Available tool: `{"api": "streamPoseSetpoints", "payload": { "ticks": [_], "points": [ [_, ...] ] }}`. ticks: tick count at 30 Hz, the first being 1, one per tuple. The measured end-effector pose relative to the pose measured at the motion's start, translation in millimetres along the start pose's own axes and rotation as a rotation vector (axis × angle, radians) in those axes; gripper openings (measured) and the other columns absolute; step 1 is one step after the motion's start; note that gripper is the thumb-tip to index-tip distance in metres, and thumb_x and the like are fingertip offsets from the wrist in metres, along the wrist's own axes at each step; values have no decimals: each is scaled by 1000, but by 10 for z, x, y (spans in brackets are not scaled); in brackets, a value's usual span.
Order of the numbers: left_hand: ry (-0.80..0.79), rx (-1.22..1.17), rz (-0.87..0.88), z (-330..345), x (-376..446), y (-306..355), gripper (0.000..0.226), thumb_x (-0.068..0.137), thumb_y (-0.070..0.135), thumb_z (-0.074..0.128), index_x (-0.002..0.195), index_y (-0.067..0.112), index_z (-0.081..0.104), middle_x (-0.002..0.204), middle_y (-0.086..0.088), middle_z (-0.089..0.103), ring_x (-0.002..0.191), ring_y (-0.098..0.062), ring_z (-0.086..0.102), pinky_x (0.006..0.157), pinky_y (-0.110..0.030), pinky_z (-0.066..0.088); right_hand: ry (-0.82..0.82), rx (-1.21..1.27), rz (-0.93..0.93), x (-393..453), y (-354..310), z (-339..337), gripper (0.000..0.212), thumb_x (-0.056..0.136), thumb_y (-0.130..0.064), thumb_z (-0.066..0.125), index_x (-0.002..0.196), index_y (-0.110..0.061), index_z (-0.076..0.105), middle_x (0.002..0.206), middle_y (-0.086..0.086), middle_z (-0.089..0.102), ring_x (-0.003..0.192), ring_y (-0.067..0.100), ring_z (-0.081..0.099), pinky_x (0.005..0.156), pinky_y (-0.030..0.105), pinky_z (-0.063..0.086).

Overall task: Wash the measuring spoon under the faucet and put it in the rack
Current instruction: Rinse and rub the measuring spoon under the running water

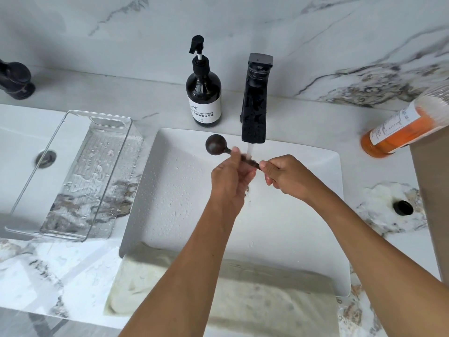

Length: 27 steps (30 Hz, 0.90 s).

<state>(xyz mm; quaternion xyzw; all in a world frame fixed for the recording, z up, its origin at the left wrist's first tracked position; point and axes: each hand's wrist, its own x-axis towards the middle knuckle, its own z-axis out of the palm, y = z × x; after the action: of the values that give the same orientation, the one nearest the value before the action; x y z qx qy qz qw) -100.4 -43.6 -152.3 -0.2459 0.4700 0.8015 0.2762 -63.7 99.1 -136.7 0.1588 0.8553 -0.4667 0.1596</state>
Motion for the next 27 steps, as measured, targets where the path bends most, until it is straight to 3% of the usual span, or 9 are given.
{"api": "streamPoseSetpoints", "payload": {
  "ticks": [2, 5, 10, 16, 17, 20, 23, 25, 27],
  "points": [
    [12, 3, 8, 18, -1, -1, 26, 100, 24, 58, 87, 2, 67, 68, -9, 66, 61, -16, 63, 63, -22, 56, 3, -9, -7, 8, -27, 2, 50, 102, -39, 49, 59, -15, 56, 50, -5, 47, 38, 4, 38, 51, 26, 32],
    [-73, 40, 12, 38, -52, -122, 16, 96, 6, 62, 81, 3, 65, 70, -8, 68, 61, -16, 63, 61, -20, 55, 26, -26, -20, 16, -75, -7, 49, 102, -39, 48, 62, -13, 58, 63, 0, 57, 52, 13, 47, 59, 28, 38],
    [19, 24, 3, -8, 41, 39, 36, 100, 35, 56, 81, 7, 67, 68, -6, 68, 58, -15, 63, 61, -24, 54, 9, -31, -32, -6, -74, 52, 50, 102, -39, 48, 59, -14, 56, 61, -1, 55, 52, 14, 45, 58, 28, 36],
    [-98, 61, 24, -59, -15, -85, 13, 96, 1, 60, 84, 6, 63, 85, -9, 67, 70, -14, 68, 67, -20, 55, 32, -24, 15, 3, -14, 46, 51, 102, -40, 48, 58, -14, 56, 48, -12, 53, 46, 5, 45, 56, 27, 36],
    [-104, 53, 12, -64, -11, -50, 10, 97, 7, 61, 87, 6, 64, 86, -10, 67, 72, -15, 67, 67, -20, 55, 27, -13, 17, -8, 3, 52, 52, 102, -40, 48, 57, -14, 55, 46, -12, 50, 43, 5, 42, 54, 27, 34],
    [-46, 66, -7, -42, 11, 23, 31, 103, 30, 52, 90, 5, 67, 77, -6, 69, 69, -15, 65, 65, -22, 55, 23, 8, 6, -18, 3, 80, 52, 102, -41, 48, 58, -14, 55, 52, -5, 48, 45, 11, 40, 54, 27, 33],
    [-60, 65, 21, -11, -33, -30, 15, 101, 7, 54, 90, 6, 64, 79, -7, 67, 69, -15, 64, 66, -21, 55, 53, -21, 1, 9, -25, 76, 51, 101, -41, 48, 57, -15, 56, 51, -9, 52, 48, 11, 44, 56, 28, 35],
    [-112, 53, 29, -21, -45, -60, 16, 94, -8, 57, 90, 7, 61, 81, -6, 64, 72, -16, 65, 68, -20, 56, 46, -16, 1, 9, -10, 53, 52, 101, -41, 49, 56, -16, 55, 48, -11, 51, 45, 6, 44, 54, 27, 34],
    [-130, 45, 31, -22, -34, -12, 6, 96, 4, 61, 91, 7, 62, 80, -5, 64, 73, -16, 64, 71, -22, 55, 27, 5, 8, -2, 16, 44, 53, 101, -41, 48, 56, -15, 55, 44, -11, 47, 37, 2, 39, 52, 26, 32]
  ]
}}
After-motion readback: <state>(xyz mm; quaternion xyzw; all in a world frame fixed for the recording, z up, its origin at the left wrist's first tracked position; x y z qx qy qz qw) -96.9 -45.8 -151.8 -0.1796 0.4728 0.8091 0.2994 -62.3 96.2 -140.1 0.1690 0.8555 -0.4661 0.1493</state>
